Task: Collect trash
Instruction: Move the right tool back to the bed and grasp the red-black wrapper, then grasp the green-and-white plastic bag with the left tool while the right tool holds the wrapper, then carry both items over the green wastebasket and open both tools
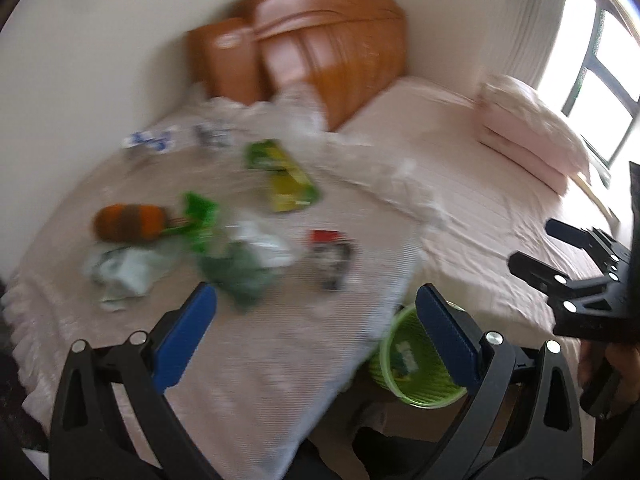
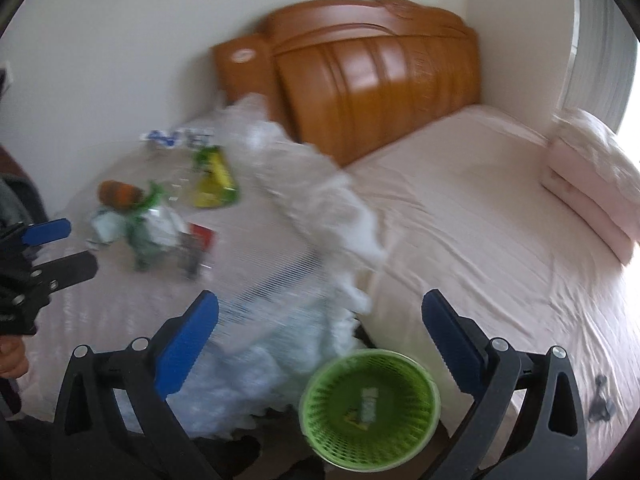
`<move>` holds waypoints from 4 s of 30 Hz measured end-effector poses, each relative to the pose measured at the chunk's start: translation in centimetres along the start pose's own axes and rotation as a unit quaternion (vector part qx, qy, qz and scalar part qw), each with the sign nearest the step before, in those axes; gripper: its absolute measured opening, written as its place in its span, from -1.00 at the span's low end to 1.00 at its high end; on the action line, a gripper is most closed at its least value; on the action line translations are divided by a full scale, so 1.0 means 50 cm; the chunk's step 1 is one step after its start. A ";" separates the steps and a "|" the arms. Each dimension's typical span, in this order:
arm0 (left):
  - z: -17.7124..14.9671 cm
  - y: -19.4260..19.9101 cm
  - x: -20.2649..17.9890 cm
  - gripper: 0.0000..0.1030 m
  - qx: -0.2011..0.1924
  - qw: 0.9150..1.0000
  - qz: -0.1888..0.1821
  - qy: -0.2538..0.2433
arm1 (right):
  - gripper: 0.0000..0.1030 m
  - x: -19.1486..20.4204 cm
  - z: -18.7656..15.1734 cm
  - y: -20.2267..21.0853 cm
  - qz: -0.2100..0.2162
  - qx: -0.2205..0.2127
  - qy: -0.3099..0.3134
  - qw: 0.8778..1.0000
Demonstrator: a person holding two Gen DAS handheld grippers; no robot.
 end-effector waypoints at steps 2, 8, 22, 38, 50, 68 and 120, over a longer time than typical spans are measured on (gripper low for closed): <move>-0.002 0.002 0.062 0.85 -0.002 1.000 0.014 0.020 | 0.96 0.052 0.022 -0.012 0.013 0.000 0.015 1.000; -0.024 0.007 0.215 0.85 -0.002 0.996 0.043 0.072 | 0.96 0.190 0.069 -0.048 0.046 0.005 0.057 0.997; -0.056 -0.023 0.281 0.85 0.012 0.996 0.036 0.078 | 0.96 0.228 0.081 -0.199 0.030 0.074 0.021 0.997; -0.028 -0.069 0.168 0.85 0.001 0.996 0.034 -0.079 | -0.29 0.214 0.053 -0.304 0.028 0.136 -0.007 0.990; 0.024 -0.186 0.044 0.85 0.009 0.963 0.067 -0.259 | -0.30 0.146 0.034 -0.207 0.068 0.107 -0.027 0.992; 0.047 -0.276 0.057 0.01 0.068 0.967 0.043 -0.243 | -0.26 0.115 -0.009 -0.165 0.074 0.104 -0.045 0.991; -0.110 -0.183 -0.459 0.01 0.105 0.950 -0.118 -0.268 | 0.95 -0.396 -0.354 -0.053 -0.073 0.134 -0.237 0.959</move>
Point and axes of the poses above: each gripper's, at about its wrist camera, not at the fingertips, and y roughly against the way its jaws point, x to its left, z to its top, the point moved 10 cm from there along -y, roughly the way its jaws point, and after that the axes turned 12 degrees about x, right-handed, at the moved point
